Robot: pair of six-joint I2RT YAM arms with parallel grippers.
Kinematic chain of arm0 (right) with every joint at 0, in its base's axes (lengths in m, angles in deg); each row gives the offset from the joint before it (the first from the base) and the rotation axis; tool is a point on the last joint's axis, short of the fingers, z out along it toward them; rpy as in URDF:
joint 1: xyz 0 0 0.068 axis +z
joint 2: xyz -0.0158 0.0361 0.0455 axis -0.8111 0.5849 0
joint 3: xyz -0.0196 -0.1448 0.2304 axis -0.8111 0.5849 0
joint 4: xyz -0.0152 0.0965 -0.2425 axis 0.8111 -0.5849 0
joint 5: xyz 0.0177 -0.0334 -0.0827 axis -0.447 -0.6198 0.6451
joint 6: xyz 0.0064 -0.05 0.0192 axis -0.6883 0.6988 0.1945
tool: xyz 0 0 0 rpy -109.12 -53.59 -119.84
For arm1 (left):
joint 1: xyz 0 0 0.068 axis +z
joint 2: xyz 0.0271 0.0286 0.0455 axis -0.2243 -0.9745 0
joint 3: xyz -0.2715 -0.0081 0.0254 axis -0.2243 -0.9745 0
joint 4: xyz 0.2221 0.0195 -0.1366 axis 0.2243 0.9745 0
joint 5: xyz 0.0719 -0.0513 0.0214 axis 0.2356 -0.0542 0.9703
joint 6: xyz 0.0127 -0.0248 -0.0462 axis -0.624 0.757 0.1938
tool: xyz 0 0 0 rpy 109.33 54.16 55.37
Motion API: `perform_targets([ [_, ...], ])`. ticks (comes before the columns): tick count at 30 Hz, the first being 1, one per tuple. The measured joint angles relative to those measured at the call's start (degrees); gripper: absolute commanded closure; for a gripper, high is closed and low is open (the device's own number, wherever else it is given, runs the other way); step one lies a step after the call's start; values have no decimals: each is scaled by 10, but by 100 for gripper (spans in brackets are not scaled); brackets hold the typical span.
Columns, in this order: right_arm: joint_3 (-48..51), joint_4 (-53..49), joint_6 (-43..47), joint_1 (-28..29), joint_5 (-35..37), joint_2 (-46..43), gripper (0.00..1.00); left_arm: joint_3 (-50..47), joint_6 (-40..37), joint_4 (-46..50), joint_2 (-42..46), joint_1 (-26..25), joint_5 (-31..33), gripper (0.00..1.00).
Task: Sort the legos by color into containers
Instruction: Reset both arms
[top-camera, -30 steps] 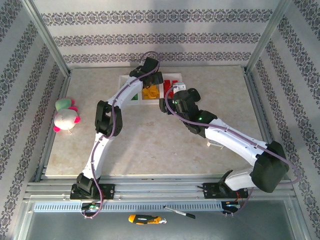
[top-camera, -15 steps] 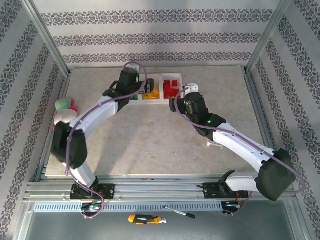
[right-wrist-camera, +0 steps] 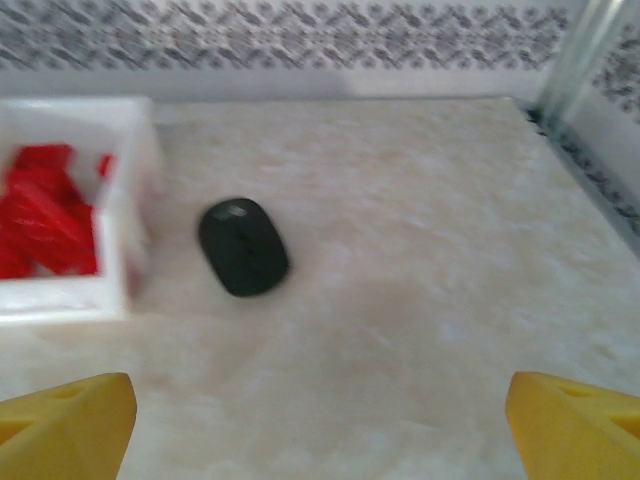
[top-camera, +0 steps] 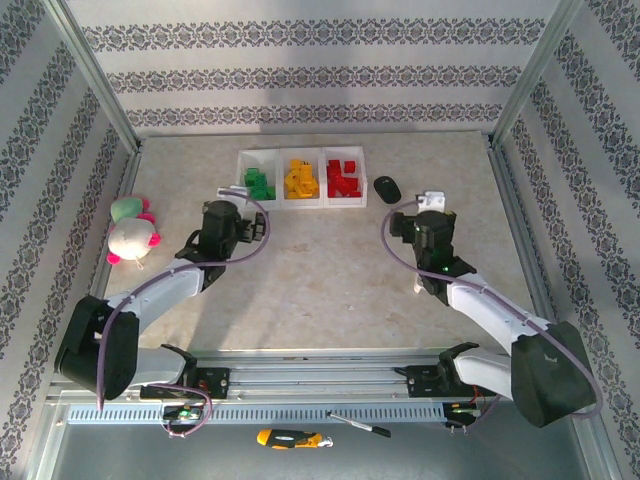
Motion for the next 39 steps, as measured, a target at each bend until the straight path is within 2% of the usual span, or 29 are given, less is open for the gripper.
perform_targets([
  [5,57,96,44,-71,-12,24,2,-61,-12,-71,0,57,10,1],
  [8,78,176,62,-103,-34,67,2,-84,-35,-120,-34,80,8,1],
  [14,123,320,70,-120,-86,168,2,-86,-36,-152,-82,133,-24,1],
  [17,125,375,75,-120,-102,216,2,-106,-25,-233,-111,163,-48,1],
  [20,121,379,77,-120,-108,222,2,-152,-17,-318,-161,177,-68,1],
  [28,81,369,63,-154,-137,222,2,-166,-4,-361,-176,180,-81,1],
  [39,81,357,60,-154,-148,222,2,-164,-3,-377,-176,180,-91,1],
])
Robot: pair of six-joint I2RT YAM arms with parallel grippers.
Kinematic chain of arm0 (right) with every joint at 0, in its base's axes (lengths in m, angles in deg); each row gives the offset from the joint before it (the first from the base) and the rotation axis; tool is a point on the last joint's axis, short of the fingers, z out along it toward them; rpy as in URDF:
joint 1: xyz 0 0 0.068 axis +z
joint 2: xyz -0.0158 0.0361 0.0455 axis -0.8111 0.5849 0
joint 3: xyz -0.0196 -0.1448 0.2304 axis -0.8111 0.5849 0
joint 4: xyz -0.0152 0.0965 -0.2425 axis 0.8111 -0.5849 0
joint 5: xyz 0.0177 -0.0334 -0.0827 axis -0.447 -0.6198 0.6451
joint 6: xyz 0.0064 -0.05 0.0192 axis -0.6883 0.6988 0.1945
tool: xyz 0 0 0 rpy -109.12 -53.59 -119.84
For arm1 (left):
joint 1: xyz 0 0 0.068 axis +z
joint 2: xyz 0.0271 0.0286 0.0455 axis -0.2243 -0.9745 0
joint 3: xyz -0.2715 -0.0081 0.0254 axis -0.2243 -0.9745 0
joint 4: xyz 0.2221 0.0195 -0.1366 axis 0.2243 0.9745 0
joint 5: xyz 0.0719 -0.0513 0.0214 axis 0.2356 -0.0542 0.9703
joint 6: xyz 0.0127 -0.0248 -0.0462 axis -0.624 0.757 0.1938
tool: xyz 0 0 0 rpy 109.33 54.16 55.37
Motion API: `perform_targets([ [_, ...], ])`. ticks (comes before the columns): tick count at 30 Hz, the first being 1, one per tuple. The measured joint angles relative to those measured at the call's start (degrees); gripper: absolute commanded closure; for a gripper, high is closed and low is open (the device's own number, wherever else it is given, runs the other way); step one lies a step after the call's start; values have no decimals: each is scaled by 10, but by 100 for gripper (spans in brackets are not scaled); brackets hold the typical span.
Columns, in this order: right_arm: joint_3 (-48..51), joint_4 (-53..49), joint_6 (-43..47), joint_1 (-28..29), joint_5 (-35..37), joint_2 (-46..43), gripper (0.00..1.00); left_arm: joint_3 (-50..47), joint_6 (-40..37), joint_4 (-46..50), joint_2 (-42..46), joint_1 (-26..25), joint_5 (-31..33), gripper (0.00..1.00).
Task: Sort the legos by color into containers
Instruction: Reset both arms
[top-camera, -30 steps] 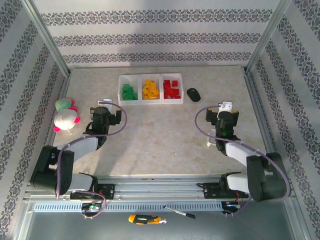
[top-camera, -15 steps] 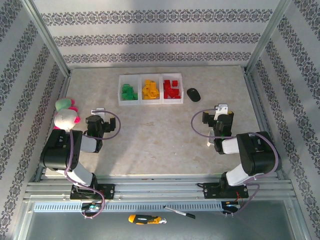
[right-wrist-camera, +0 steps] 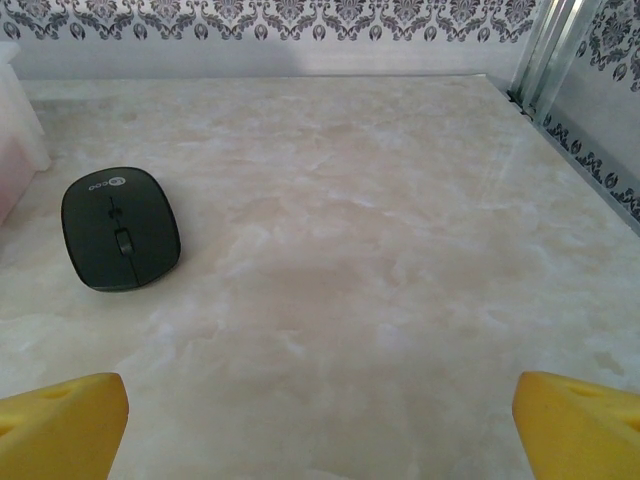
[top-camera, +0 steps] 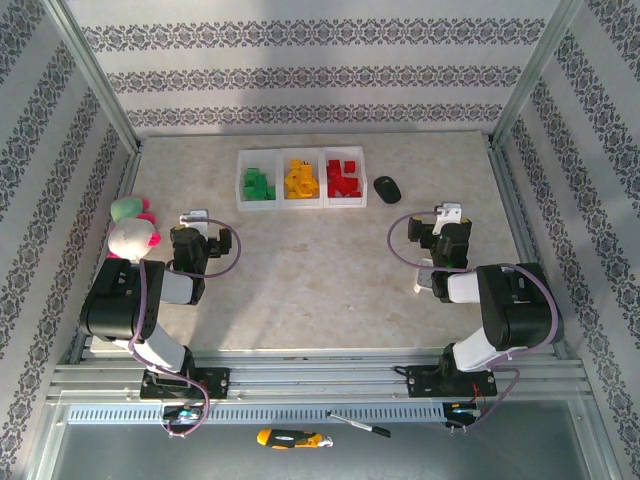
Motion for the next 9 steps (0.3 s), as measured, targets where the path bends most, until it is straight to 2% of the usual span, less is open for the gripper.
perform_targets([
  [9,0,0,0,0,0,0,2,3,0,0,0,0,-13,1],
])
